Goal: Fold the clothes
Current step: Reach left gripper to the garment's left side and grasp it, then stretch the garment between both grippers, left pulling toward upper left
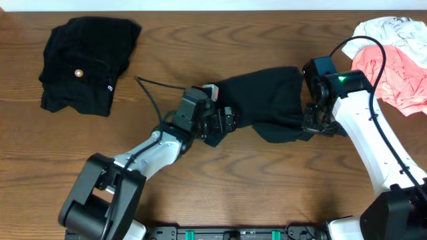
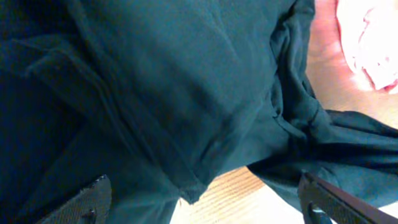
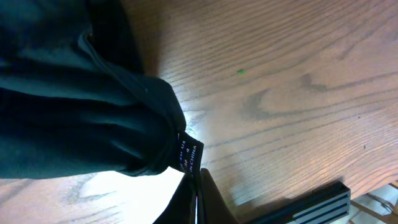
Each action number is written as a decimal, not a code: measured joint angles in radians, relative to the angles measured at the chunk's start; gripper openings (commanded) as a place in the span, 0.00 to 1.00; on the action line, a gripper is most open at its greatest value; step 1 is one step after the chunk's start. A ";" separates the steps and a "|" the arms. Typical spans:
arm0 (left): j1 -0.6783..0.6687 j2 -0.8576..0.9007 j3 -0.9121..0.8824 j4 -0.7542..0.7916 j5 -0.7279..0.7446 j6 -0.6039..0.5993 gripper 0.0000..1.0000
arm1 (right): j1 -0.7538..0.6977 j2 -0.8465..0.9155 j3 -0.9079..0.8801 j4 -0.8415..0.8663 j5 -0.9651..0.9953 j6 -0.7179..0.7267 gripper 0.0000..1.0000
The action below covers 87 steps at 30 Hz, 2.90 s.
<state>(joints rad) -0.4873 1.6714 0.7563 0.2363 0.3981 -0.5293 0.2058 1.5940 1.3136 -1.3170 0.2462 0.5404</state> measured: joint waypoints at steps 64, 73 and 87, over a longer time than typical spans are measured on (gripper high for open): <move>0.215 0.177 0.425 0.048 -0.176 0.033 0.06 | 0.000 0.000 0.000 -0.047 0.002 -0.033 0.01; 0.253 0.213 0.425 0.055 -0.271 0.041 0.06 | -0.002 0.000 0.000 -0.094 0.156 0.039 0.01; 0.333 0.195 0.425 0.023 -0.329 0.117 1.00 | -0.042 0.000 0.014 0.032 0.262 0.105 0.86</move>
<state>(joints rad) -0.1543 1.8668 1.1809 0.2588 0.0689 -0.4122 0.1635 1.5940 1.3277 -1.2854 0.5087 0.6456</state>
